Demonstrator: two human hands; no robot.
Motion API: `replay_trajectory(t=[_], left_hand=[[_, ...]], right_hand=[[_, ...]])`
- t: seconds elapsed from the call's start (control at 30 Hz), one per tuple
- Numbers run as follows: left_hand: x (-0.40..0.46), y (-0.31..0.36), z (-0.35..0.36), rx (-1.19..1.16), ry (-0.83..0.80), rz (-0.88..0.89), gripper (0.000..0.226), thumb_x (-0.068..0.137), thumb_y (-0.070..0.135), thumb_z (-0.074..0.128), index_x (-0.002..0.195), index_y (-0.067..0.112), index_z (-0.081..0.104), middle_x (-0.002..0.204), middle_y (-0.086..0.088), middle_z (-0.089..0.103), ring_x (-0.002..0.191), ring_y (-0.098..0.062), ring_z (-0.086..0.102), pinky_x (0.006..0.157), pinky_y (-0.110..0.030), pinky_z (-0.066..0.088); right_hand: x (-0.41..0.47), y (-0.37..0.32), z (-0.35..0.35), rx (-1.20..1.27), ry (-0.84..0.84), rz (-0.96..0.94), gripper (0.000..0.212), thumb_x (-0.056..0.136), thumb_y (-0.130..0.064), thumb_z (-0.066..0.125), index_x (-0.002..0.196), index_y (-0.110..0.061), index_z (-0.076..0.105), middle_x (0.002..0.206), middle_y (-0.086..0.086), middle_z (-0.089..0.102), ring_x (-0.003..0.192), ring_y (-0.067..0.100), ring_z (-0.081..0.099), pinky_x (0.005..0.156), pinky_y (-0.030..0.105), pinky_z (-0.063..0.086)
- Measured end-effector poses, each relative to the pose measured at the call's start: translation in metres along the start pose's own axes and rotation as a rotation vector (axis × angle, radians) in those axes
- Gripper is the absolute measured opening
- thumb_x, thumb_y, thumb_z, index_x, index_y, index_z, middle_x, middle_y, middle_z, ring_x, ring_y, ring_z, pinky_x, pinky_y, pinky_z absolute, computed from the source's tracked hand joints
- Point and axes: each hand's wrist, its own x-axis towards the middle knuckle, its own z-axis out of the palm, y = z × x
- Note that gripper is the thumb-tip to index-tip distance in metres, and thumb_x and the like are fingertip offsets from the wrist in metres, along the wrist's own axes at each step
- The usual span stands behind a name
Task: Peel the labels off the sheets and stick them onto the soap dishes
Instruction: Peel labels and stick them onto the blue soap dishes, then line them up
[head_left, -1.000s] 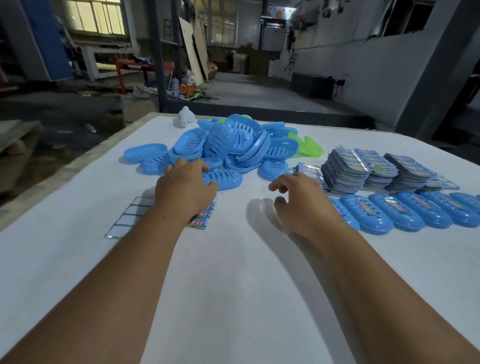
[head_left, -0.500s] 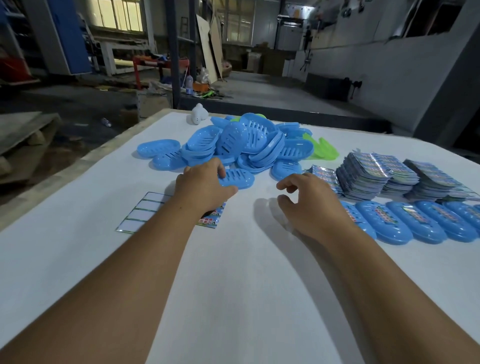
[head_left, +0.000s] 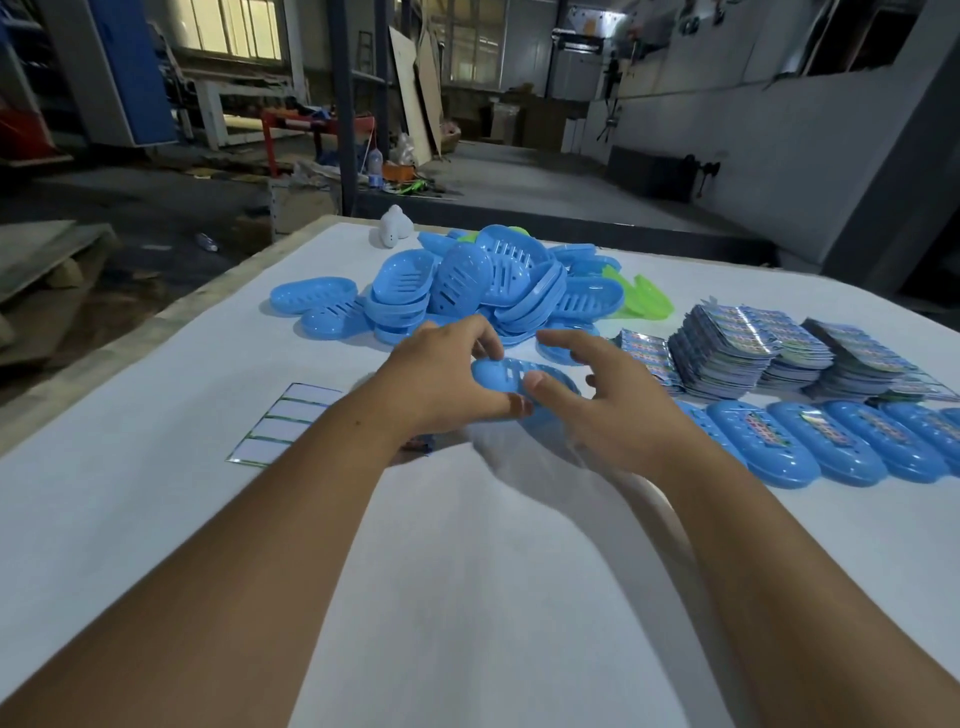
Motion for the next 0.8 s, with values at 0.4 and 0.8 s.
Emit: replay_trajectory(t=[0.4,0.8], left_hand=[[-0.005,-0.001,-0.014,0.163,0.051,-0.205,0.049,0.077,0.076,0.056,0.089,0.029,0.061,0.092,0.009,0.062,0.084,-0.01,0.058,0.067,-0.032,0.046],[-0.014,-0.002,-0.029,0.277,-0.051,-0.436,0.062,0.069,0.048,0.086,0.115,0.015,0.059,0.088,0.001,0.057,0.071,-0.01,0.052,0.05,-0.026,0.035]], right_hand=[[0.003,0.003,0.005,-0.097,-0.19,0.033,0.026,0.091,-0.04,0.065,0.117,-0.04,0.065,0.109,-0.019,0.064,0.101,0.01,0.06,0.086,0.03,0.047],[0.007,0.005,0.005,-0.115,-0.191,0.048,0.029,0.088,-0.042,0.066,0.117,-0.037,0.064,0.113,-0.02,0.066,0.107,0.011,0.061,0.097,0.035,0.048]])
